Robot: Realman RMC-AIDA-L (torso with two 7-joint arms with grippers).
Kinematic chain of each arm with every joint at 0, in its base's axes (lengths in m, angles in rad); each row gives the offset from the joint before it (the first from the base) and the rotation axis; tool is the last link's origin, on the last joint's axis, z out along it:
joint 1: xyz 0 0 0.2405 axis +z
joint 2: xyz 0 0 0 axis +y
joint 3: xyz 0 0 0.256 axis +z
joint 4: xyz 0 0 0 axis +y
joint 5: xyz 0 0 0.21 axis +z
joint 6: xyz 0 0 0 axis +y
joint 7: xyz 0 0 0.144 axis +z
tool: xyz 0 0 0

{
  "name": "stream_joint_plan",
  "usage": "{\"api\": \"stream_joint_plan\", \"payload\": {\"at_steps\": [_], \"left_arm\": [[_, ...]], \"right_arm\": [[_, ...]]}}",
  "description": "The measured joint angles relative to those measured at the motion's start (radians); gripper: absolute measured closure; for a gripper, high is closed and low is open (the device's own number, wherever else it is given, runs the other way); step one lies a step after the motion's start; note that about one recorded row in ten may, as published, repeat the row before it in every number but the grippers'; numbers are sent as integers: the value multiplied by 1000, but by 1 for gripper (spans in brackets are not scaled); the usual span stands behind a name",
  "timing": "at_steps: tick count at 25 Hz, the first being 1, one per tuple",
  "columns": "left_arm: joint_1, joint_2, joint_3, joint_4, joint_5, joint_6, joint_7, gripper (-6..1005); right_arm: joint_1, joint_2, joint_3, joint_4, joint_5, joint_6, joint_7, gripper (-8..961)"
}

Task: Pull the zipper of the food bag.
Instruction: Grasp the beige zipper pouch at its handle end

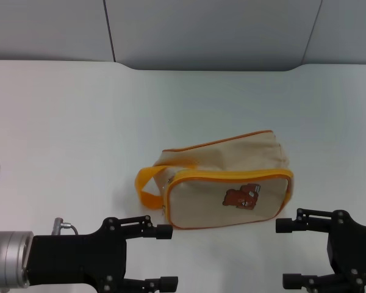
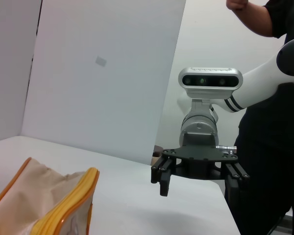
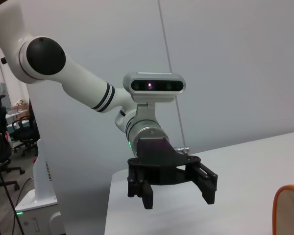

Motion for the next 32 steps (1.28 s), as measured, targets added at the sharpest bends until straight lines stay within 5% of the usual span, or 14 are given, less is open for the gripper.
{"api": "stream_joint_plan", "payload": {"at_steps": [12, 22, 32], "left_arm": [[-1, -3, -10, 0, 0, -20, 0, 193], [50, -10, -190, -10, -1, -121, 30, 197], [-43, -28, -193, -200, -1, -419, 110, 217]], "right_arm": [[3, 2, 2, 0, 0, 0, 0, 119], [5, 3, 12, 0, 4, 0, 0, 119], [8, 3, 13, 0, 5, 0, 0, 120]]}}
